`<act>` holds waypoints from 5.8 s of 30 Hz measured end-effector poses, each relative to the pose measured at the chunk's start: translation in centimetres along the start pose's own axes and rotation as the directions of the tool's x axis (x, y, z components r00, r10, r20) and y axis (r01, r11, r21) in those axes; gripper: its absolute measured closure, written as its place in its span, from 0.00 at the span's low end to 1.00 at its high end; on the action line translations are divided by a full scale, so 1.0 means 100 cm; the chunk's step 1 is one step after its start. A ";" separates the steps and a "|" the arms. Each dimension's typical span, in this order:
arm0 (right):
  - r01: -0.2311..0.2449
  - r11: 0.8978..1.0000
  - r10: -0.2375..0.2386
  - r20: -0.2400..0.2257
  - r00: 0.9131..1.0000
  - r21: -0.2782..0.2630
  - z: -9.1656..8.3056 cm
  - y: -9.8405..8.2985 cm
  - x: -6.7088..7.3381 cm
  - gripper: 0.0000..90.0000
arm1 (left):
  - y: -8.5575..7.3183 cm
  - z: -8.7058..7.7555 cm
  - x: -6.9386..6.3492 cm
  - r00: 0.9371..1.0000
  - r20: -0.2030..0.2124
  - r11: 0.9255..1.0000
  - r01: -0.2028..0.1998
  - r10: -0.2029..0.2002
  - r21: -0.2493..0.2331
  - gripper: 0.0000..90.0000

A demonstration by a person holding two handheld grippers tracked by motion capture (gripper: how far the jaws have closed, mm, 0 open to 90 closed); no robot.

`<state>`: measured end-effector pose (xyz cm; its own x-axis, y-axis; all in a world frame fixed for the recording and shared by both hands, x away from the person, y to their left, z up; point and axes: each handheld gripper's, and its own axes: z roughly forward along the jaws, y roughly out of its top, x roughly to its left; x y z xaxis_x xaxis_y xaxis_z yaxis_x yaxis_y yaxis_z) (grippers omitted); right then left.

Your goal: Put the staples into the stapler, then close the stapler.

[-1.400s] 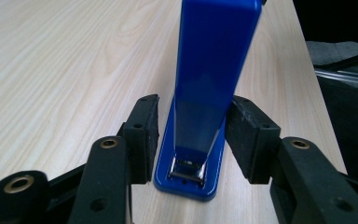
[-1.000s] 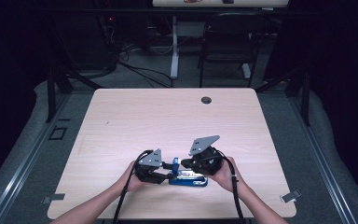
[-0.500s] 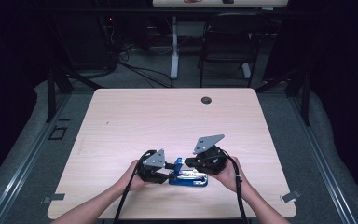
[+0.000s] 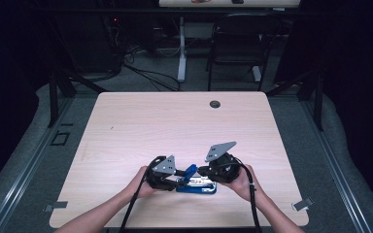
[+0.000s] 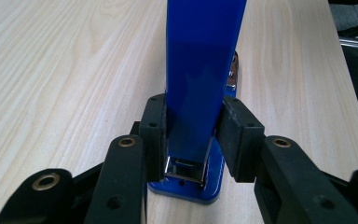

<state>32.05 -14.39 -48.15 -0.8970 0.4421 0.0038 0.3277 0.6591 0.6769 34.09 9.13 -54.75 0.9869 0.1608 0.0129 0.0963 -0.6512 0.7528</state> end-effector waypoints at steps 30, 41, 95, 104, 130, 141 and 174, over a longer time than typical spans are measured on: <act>0.012 1.000 -0.011 0.002 1.000 -0.021 -0.004 0.000 -0.002 0.69 | 0.005 0.008 -0.002 0.999 -0.010 0.999 -0.033 0.033 0.023 0.71; -0.067 0.997 0.067 -0.027 0.997 -0.032 -0.003 -0.018 -0.009 0.68 | -0.001 -0.007 0.011 0.998 -0.014 0.998 0.054 -0.055 -0.031 0.42; -0.291 0.953 0.288 0.040 0.957 0.091 0.012 -0.046 -0.034 0.57 | -0.025 -0.035 0.048 0.953 -0.164 0.967 0.255 -0.254 -0.014 0.18; -0.307 0.947 0.304 0.047 0.952 0.092 0.013 -0.046 -0.033 0.57 | -0.024 -0.041 0.049 0.946 -0.187 0.965 0.259 -0.263 -0.045 0.17; -0.324 0.943 0.322 0.042 0.946 0.077 0.009 -0.049 -0.035 0.42 | -0.020 -0.039 0.050 0.937 -0.217 0.961 0.273 -0.276 -0.041 0.16; -0.281 0.955 0.269 0.120 0.956 0.099 0.004 -0.044 -0.032 0.37 | -0.020 -0.049 0.049 0.932 -0.236 0.961 0.270 -0.275 -0.056 0.16; -0.454 0.889 0.435 0.443 0.784 -0.069 -0.094 -0.109 -0.085 0.14 | -0.082 -0.141 0.061 0.686 -0.487 0.824 0.550 -0.540 -0.139 0.07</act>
<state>33.31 -31.00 -48.63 -0.4298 0.9025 -0.0287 0.6777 0.3435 0.6502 37.52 25.97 -51.57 0.5618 0.8237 -0.0771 0.6038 -0.3446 0.7188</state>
